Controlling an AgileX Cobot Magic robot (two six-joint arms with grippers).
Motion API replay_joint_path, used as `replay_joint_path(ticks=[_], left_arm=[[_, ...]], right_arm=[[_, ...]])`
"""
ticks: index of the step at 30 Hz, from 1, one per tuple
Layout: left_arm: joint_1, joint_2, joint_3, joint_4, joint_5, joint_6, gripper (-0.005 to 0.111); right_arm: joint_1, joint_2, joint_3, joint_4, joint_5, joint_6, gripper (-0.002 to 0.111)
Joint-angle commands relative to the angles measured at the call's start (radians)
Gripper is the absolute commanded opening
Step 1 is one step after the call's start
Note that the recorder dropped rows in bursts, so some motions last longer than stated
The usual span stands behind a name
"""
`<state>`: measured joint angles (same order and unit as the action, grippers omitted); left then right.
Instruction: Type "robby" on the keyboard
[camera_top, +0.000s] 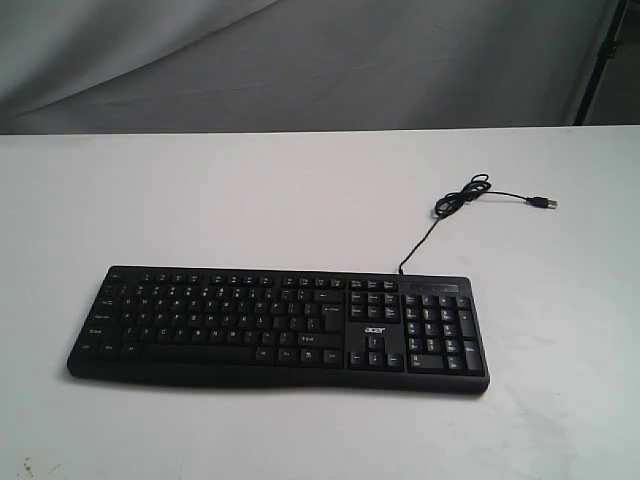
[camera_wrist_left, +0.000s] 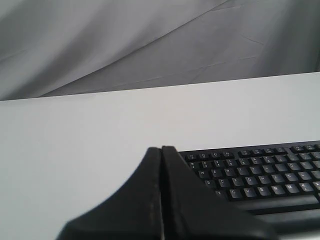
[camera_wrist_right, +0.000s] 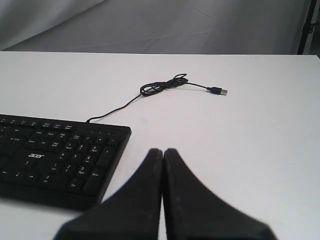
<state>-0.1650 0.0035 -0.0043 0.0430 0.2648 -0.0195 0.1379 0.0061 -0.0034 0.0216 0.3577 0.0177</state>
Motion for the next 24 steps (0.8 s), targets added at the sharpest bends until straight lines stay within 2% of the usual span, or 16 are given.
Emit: replay_joint_path(ticks=[1, 8, 11, 13, 19, 24], left_arm=[[-0.006, -0.003, 0.004, 0.005, -0.005, -0.003, 0.0], [-0.006, -0.003, 0.004, 0.005, -0.005, -0.003, 0.0], [-0.006, -0.003, 0.004, 0.005, -0.005, -0.003, 0.0], [-0.006, -0.003, 0.004, 0.005, -0.005, -0.003, 0.0], [-0.006, -0.003, 0.004, 0.005, -0.005, -0.003, 0.0], [-0.006, -0.003, 0.004, 0.005, -0.005, -0.003, 0.0]], right_arm=[[-0.009, -0.006, 0.003, -0.011, -0.004, -0.001, 0.0], [-0.009, -0.006, 0.003, -0.011, -0.004, -0.001, 0.0], [-0.009, -0.006, 0.003, -0.069, -0.072, -0.04, 0.0], [-0.009, -0.006, 0.003, -0.079, -0.204, -0.04, 0.0], [-0.009, -0.006, 0.003, -0.079, -0.755, -0.04, 0.0], [-0.009, -0.006, 0.003, -0.06, -1.082, -0.04, 0.0]])
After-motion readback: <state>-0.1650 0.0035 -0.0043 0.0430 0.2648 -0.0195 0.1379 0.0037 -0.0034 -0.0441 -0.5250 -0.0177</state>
